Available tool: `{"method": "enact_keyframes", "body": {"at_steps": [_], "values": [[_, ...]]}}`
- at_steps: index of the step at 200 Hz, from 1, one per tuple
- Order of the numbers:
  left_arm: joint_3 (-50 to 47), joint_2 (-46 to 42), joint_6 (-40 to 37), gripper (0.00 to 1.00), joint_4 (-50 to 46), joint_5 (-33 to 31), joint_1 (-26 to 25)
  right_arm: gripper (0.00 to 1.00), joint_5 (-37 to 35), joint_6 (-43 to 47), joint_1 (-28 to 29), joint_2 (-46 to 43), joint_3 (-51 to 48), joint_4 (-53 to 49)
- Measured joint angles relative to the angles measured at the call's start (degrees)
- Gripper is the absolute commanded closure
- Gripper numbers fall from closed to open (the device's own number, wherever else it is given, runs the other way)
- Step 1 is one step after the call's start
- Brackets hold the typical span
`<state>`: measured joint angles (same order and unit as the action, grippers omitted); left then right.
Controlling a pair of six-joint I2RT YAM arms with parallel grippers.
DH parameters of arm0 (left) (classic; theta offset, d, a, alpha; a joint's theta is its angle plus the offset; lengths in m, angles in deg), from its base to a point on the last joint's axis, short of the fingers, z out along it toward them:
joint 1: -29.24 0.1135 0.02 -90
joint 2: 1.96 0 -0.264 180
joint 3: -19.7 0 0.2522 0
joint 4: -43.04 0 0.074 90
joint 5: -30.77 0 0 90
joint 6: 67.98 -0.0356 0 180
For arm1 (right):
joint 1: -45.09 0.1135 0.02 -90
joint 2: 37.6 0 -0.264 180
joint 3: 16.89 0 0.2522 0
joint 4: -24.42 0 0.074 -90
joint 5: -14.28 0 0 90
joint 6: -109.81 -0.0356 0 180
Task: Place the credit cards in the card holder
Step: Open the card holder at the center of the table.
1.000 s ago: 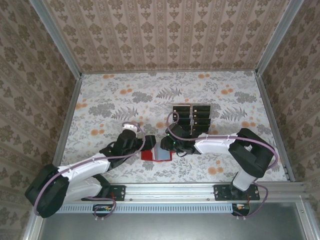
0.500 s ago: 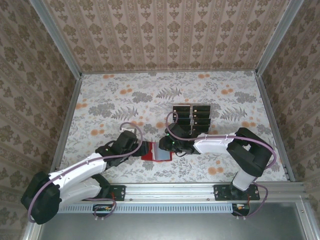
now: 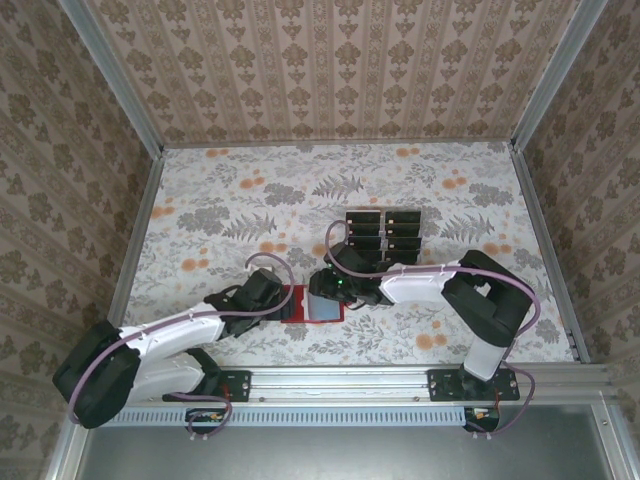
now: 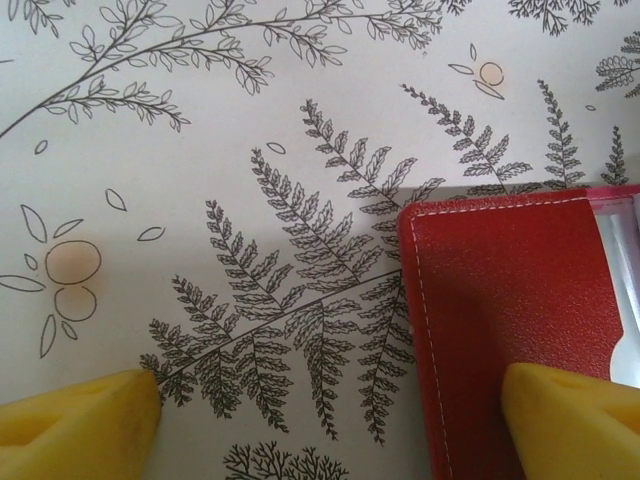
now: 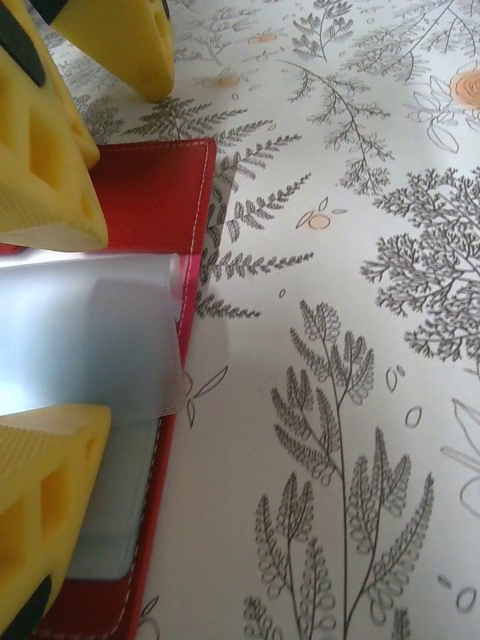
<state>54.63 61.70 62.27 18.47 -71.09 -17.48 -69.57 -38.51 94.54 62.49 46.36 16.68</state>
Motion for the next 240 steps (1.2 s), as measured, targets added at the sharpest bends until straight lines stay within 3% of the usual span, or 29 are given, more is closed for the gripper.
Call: {"method": "enact_keyframes", "body": {"at_steps": [106, 240], "values": [[-4.3, -15.4, -1.3, 0.06, 2.3, 0.7, -2.4, 0.51, 0.8, -3.7, 0.7, 2.3, 1.5, 3.0], [-6.0, -9.9, -1.4, 0.05, 10.3, -1.1, -8.8, 0.5, 1.7, -7.7, 0.8, 3.2, 1.5, 6.4]]}}
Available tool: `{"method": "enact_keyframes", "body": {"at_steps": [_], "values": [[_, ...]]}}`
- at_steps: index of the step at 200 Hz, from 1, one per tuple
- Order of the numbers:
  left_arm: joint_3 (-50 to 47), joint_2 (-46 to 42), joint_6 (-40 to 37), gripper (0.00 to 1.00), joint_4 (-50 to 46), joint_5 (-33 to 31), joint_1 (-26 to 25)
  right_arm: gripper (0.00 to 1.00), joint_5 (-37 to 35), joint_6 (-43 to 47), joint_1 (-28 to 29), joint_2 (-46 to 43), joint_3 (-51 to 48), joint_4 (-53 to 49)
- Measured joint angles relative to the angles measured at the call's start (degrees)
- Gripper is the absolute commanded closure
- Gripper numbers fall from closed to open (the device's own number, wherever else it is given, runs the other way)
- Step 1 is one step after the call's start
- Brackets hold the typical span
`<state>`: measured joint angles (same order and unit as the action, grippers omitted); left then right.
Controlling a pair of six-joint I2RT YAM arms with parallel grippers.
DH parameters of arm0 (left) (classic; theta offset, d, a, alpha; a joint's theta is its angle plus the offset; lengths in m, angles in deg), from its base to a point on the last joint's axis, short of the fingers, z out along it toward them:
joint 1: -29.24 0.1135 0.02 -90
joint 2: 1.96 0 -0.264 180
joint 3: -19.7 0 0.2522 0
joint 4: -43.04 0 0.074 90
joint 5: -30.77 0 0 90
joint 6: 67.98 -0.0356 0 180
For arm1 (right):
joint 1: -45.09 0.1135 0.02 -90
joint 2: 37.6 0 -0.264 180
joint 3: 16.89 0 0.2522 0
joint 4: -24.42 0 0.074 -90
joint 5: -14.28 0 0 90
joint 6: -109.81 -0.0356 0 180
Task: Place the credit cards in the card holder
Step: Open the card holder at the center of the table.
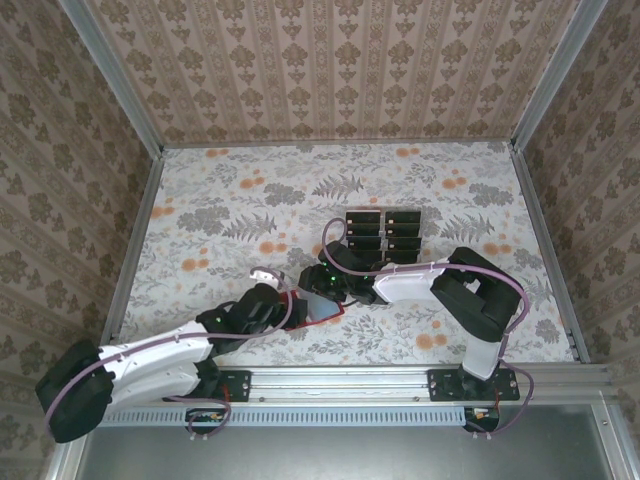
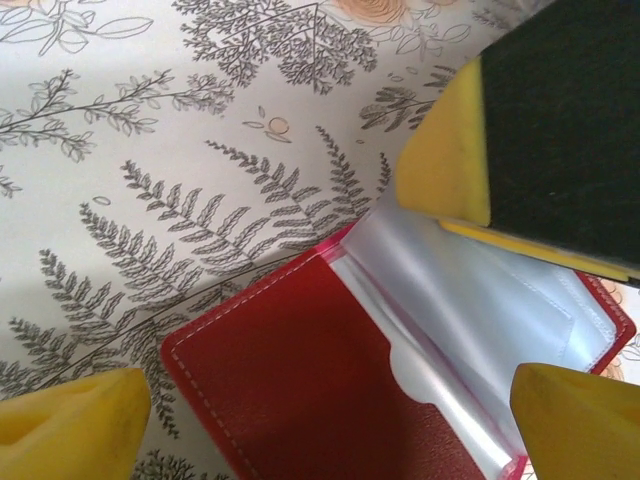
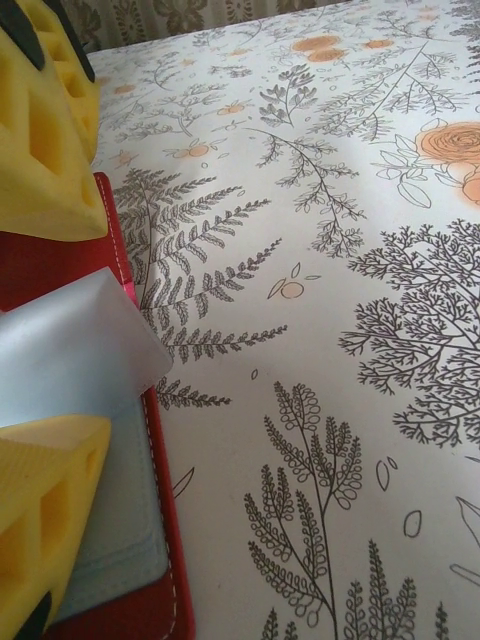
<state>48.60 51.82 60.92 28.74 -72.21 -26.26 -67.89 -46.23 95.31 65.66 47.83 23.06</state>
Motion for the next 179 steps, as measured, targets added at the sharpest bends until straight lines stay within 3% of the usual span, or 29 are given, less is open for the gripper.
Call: {"method": "enact_keyframes", "body": {"at_steps": [117, 179], "values": [[1.6, 11.8, -0.9, 0.04, 5.9, -4.9, -3.5, 0.5, 0.4, -1.5, 0.2, 0.6, 0.0, 1.4], [1.8, 15.2, -1.0, 0.1, 7.4, -7.6, -4.2, 0.49, 0.4, -1.5, 0.1, 0.6, -0.2, 1.5]]}}
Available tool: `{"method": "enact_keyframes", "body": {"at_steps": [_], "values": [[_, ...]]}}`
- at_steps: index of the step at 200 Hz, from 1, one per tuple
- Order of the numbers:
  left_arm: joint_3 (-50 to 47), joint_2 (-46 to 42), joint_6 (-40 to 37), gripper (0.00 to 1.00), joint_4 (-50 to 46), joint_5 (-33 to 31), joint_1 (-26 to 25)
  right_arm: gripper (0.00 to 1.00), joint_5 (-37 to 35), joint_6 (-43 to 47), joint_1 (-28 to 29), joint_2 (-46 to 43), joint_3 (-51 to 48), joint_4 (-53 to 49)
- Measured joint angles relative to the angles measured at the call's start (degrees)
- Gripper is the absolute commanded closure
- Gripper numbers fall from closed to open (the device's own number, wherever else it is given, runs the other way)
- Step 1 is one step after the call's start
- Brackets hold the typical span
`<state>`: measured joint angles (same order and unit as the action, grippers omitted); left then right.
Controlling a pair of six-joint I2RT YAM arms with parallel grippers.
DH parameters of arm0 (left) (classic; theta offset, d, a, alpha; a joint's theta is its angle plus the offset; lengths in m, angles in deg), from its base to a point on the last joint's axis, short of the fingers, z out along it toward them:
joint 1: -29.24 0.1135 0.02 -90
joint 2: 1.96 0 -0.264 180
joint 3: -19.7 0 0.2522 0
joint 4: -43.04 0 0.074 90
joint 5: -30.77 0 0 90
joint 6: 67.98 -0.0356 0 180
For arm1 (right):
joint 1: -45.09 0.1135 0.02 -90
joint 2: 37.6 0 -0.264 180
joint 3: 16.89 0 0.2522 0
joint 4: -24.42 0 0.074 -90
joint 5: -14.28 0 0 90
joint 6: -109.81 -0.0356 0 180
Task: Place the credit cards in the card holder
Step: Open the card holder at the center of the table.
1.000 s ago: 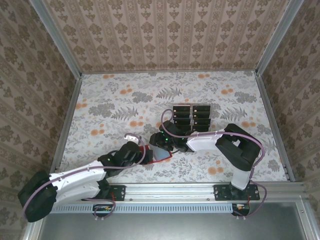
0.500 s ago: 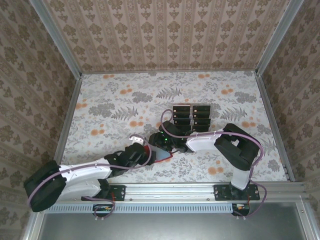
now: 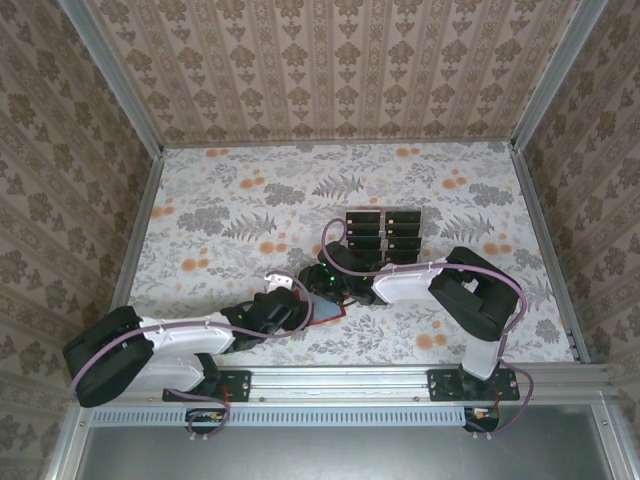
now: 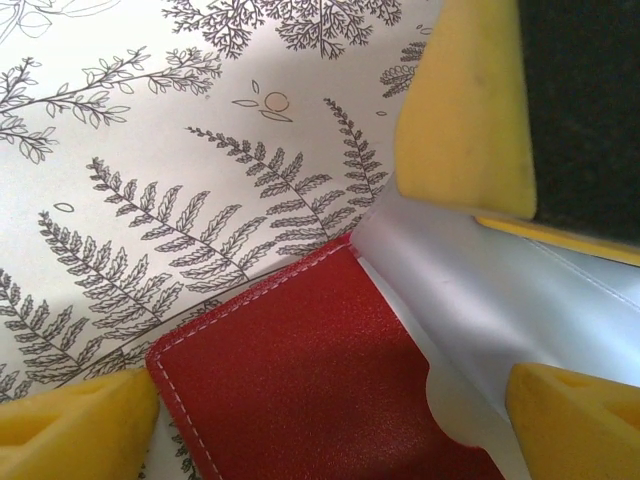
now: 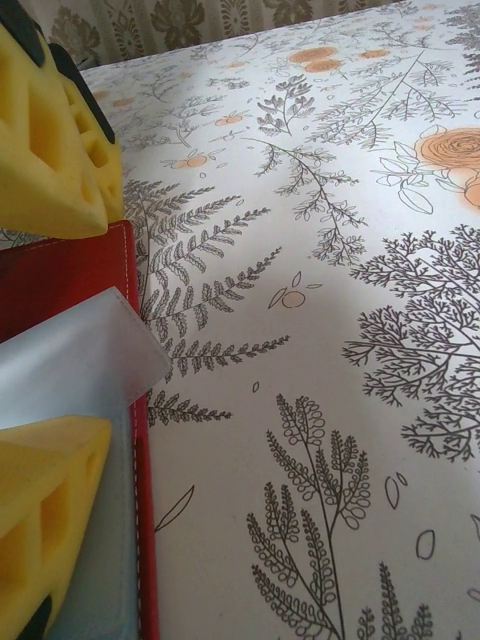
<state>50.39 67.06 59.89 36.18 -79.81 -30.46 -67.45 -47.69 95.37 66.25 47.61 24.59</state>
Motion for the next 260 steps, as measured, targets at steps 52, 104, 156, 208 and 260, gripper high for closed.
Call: {"method": "enact_keyframes", "body": {"at_steps": [52, 104, 156, 208, 260], "values": [[0.0, 1.8, 0.0, 0.11, 1.9, -1.6, -0.2, 0.47, 0.0, 0.9, -1.3, -3.4, -2.2, -0.5], [0.0, 2.9, -0.2, 0.11, 3.4, -2.3, -0.3, 0.47, -0.1, 2.6, -1.4, -5.1, -2.7, -2.3], [-0.2, 3.0, -0.2, 0.11, 4.0, -2.4, -0.3, 0.47, -0.4, 3.0, -1.4, -5.1, -4.5, -2.6], [-0.4, 3.0, -0.2, 0.13, 4.3, -2.4, -0.3, 0.46, -1.0, 3.7, -1.4, -6.9, -6.3, -2.5], [-0.4, 3.0, -0.2, 0.14, 4.3, -2.6, -0.3, 0.45, -2.3, 4.8, -1.4, -8.6, -6.7, -3.7]]}}
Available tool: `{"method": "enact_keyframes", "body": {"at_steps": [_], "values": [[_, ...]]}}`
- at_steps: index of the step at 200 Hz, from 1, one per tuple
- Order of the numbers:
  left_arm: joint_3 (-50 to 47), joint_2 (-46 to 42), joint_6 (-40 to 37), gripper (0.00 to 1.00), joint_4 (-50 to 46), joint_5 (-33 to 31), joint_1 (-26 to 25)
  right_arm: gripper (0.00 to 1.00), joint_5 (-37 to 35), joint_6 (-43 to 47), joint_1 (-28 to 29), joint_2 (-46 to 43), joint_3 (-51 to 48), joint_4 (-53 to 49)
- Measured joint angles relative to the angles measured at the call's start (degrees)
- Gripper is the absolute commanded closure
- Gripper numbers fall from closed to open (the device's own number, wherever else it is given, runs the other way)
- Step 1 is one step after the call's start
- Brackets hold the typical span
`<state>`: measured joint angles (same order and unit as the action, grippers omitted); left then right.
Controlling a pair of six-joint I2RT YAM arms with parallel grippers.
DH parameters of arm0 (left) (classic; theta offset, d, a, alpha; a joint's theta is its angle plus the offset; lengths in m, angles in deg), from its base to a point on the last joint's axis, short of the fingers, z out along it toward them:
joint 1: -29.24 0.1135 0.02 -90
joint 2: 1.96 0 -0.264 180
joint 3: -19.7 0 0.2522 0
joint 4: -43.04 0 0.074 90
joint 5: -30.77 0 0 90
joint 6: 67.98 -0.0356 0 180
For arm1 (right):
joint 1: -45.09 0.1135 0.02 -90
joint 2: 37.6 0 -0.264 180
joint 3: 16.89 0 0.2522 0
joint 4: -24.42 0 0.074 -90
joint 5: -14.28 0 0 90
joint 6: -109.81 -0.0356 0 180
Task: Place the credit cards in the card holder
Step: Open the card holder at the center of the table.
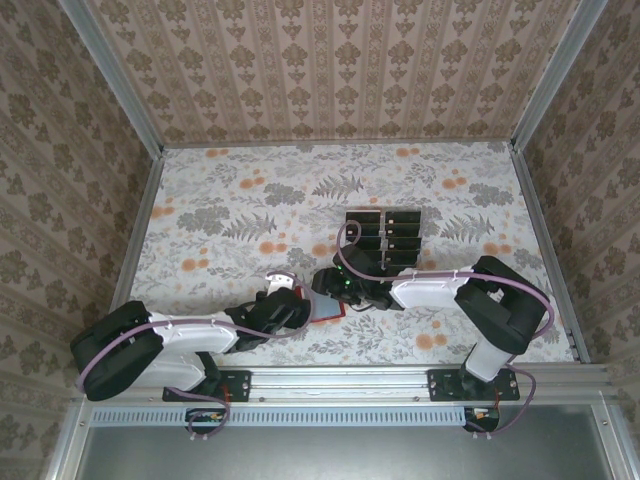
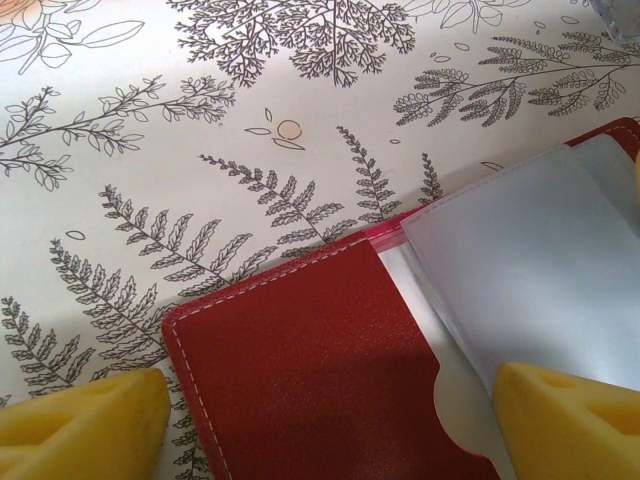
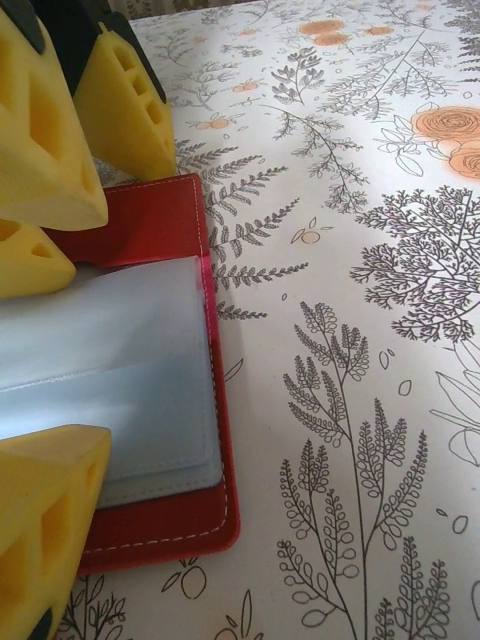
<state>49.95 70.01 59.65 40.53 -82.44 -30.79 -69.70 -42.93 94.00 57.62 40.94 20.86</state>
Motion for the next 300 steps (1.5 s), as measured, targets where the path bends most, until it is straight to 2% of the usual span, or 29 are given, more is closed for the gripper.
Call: {"method": "enact_keyframes", "body": {"at_steps": [83, 129, 149, 199, 226, 245, 300], "values": [[-0.1, 0.0, 0.0, 0.14, 0.4, -0.1, 0.0, 0.46, 0.5, 0.2, 0.4, 2.2, 1.1, 0.2], [-0.4, -1.9, -0.4, 0.07, -0.6, 0.3, 0.0, 0.47, 1.0, 1.1, 1.6, 2.7, 2.5, -0.1], [-0.9, -7.6, -0.4, 0.04, -3.7, -0.1, 0.0, 0.47, 1.3, 1.3, 2.0, 2.7, 3.2, -0.1], [-1.4, -31.8, -0.3, 0.0, -16.0, -5.7, -0.2, 0.45, 1.3, 1.1, 3.1, 2.6, 6.7, -0.6], [-1.4, -41.7, 1.3, 0.0, -20.6, -8.7, 1.4, 0.44, 1.3, 1.1, 5.4, 2.8, 8.3, -2.3], [-1.4, -44.0, 2.6, 0.0, -23.3, -9.2, 3.2, 0.44, 1.3, 1.0, 6.7, 4.6, 10.2, -2.9], [-1.4, -42.7, 4.5, 0.0, -26.5, -8.8, 5.4, 0.44, 1.3, 0.4, 8.8, 13.0, 14.2, -2.8]]}}
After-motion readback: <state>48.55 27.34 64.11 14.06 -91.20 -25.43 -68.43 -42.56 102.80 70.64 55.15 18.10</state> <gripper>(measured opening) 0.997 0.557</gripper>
